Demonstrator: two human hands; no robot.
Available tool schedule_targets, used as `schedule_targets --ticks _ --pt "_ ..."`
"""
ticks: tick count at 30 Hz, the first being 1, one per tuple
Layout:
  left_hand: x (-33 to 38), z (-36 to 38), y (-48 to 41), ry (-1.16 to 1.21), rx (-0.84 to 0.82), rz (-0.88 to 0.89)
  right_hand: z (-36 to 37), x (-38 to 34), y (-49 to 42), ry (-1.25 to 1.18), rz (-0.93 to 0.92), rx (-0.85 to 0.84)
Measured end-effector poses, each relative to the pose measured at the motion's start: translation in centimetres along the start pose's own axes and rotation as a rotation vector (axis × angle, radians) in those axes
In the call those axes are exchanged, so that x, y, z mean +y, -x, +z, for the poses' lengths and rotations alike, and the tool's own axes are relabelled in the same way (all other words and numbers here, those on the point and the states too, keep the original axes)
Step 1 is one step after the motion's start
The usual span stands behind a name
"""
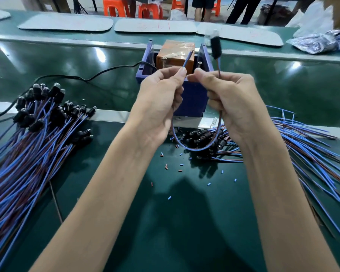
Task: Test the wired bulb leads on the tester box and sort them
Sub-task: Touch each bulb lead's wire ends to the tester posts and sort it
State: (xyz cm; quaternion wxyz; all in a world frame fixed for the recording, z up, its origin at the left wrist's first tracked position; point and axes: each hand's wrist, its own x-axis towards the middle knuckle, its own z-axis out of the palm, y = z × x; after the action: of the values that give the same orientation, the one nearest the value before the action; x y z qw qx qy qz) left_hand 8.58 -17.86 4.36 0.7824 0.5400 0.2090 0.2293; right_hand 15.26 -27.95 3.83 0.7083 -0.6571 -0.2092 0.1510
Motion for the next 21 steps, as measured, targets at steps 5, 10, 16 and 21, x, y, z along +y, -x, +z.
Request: schedule_targets --ticks 5,10,16,21 --pt "-0.21 0.57 0.26 0.151 -0.006 -0.056 0.26 0.04 0.29 0.025 0.009 -0.084" --pt "0.05 0.63 0.39 0.293 -0.085 -0.137 0.17 -0.03 0.49 0.003 0.013 -0.109" --pt "-0.04 0.73 0.62 0.279 -0.082 -0.136 0.13 -0.27 0.54 -0.017 0.025 -0.086" --pt "0.11 0.37 0.36 0.188 0.046 -0.034 0.11 -0.53 0.31 -0.072 0.046 -0.037"
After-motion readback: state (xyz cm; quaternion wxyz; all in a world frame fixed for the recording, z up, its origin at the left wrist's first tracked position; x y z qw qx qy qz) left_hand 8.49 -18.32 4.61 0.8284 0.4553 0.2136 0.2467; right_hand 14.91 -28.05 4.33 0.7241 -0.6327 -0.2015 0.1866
